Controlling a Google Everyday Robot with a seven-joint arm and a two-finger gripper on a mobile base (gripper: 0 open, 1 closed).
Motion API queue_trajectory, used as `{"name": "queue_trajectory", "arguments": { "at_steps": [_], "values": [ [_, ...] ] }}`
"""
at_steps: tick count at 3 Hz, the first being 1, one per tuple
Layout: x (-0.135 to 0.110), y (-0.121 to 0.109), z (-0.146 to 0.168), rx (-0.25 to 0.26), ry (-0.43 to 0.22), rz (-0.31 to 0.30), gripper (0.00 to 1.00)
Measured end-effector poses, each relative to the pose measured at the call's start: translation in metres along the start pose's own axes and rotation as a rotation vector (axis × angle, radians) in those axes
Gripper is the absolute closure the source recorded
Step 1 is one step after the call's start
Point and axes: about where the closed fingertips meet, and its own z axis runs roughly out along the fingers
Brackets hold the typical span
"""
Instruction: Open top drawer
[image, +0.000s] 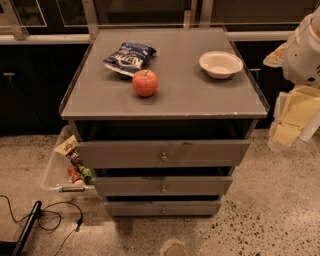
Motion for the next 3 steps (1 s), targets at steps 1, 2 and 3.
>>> {"name": "queue_trajectory", "arguments": {
  "at_steps": [1, 2, 3],
  "values": [
    [0.000, 0.000, 0.000, 0.000, 0.000, 0.000, 0.00],
    [0.010, 0.018, 0.032, -0.055, -0.003, -0.016, 0.00],
    [0.027, 0.055, 0.093, -0.135, -0.051, -0.061, 0.00]
  ]
}}
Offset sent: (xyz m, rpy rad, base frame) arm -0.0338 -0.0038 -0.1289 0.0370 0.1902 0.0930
